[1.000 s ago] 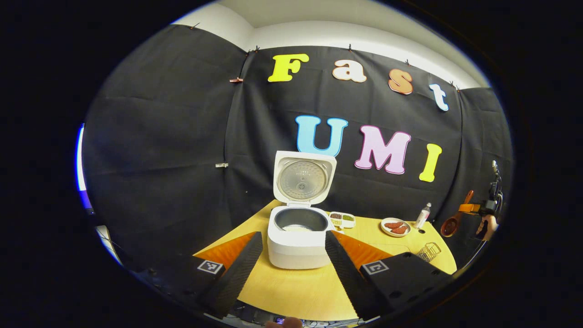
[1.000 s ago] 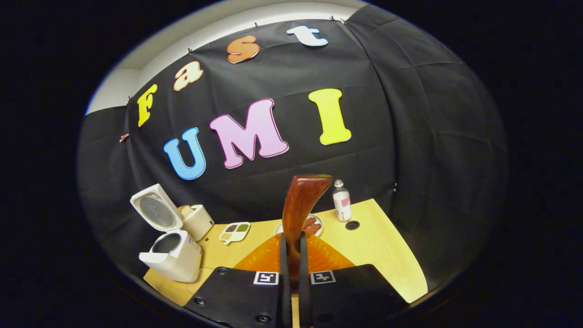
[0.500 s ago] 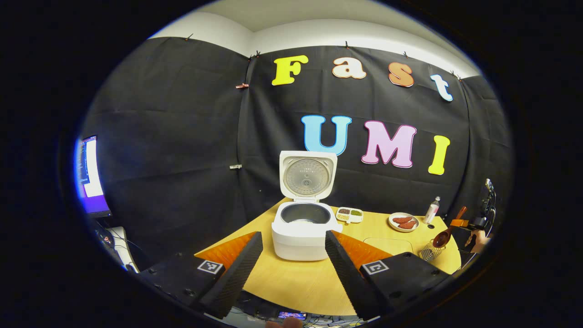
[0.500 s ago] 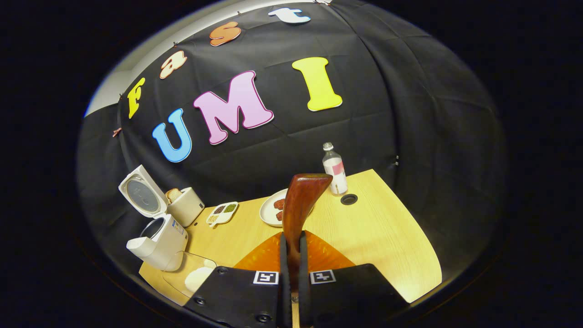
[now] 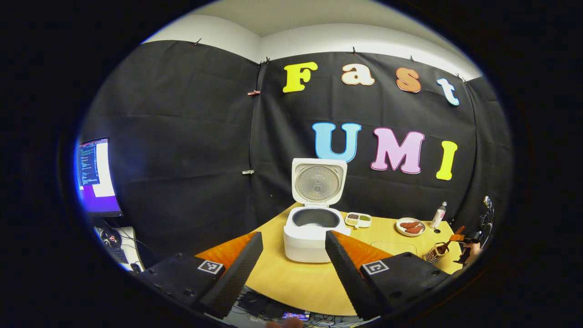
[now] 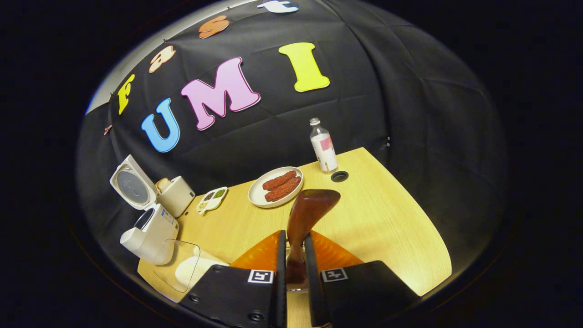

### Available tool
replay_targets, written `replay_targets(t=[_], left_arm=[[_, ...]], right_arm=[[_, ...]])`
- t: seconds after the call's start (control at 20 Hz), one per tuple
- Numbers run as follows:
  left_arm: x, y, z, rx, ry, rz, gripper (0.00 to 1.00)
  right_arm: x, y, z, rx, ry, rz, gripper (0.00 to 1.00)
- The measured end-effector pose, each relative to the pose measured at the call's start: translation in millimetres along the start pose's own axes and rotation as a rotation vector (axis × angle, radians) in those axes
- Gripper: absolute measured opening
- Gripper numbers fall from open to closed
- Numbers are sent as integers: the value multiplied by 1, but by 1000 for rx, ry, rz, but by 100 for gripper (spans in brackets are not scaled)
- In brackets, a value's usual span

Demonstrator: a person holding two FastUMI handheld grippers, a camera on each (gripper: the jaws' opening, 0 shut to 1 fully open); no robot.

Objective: Close the left gripper, press the button to open the rice cooker; take a wooden spoon from the chopstick holder with the right hand, scoop a spoonful of rice and pour it into the rice cooker, then put the wooden spoon back into the chopstick holder.

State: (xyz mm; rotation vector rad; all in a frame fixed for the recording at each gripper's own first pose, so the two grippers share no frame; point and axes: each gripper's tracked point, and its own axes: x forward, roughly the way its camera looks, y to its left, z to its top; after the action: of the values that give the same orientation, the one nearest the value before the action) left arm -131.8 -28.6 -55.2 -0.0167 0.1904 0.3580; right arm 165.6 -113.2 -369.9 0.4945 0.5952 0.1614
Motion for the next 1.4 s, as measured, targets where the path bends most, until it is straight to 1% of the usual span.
replay_targets(t=[0.05,0.1,0.25,0.35,0.6,0.85,1.0,1.1,1.25,1.4], left_arm=[[1,1,2,-4,-3,-7,95],[4,2,5,-6,-5,-16,95],[17,4,13,-1,-22,-51,95],[30,5,25,3,-46,-77,95],[69,3,56,-24,-105,-164,95],[125,-3,115,-37,-216,-249,95],[171,-20,151,-42,-264,-307,95],[203,-29,174,-51,-297,-326,95],[261,-48,202,-58,-328,-342,95],[327,-63,210,-38,-325,-329,95]], right_arm=[[-6,-2,3,7,-8,-9,26],[-10,-3,6,15,-11,-17,27],[-33,-6,13,20,-27,-45,77],[-51,-11,22,7,-57,-82,96],[-110,-3,46,-28,-133,-157,98],[-171,29,73,-84,-229,-205,98],[-202,57,91,-130,-289,-214,98],[-220,74,103,-154,-324,-218,98],[-242,90,113,-167,-359,-239,98],[-259,98,112,-197,-367,-274,98]])
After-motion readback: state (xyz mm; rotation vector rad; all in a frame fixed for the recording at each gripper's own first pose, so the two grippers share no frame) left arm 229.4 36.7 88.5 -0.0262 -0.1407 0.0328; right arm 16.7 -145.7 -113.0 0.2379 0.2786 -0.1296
